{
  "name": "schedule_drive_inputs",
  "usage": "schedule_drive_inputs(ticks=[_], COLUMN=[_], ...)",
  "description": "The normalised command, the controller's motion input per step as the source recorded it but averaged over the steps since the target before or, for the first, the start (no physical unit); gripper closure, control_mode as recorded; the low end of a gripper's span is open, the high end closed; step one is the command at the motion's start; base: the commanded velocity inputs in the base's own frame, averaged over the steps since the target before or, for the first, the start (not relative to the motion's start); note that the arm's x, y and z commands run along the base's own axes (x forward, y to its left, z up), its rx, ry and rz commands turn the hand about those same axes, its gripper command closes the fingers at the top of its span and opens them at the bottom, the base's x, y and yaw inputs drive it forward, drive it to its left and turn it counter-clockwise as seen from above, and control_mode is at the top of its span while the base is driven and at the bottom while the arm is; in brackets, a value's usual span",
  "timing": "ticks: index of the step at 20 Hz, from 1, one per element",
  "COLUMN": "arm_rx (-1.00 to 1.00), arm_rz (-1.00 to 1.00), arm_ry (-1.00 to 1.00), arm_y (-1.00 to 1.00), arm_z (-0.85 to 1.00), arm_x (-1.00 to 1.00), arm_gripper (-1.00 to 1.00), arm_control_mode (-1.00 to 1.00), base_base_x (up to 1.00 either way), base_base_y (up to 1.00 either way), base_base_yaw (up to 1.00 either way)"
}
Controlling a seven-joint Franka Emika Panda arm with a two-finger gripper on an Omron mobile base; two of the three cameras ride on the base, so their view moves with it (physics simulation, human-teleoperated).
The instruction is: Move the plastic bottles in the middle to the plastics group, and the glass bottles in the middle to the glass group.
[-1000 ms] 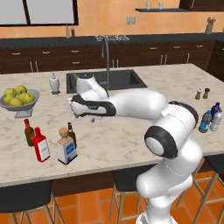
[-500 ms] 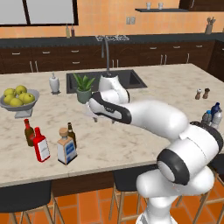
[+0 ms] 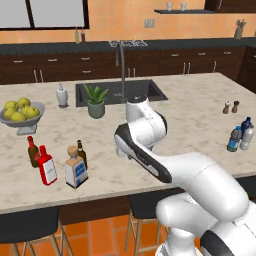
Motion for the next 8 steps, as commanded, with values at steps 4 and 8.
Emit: schedule_drive_inputs(ticks=[4,8], arm_rx=[-0.08,0.0], arm_rz=[0.27,0.14], arm_ry=[-0.26,-0.37], arm_y=[-0.64,-0.68], arm_z=[0.05,0.0], arm_x=[-1.0,-1.0], arm_gripper=[-1.0,-1.0], arm_control_mode=[-1.0,-1.0], base_base_x=[0.0,0.0], base_base_y=[0.0,0.0], base_base_yaw=[0.0,0.0])
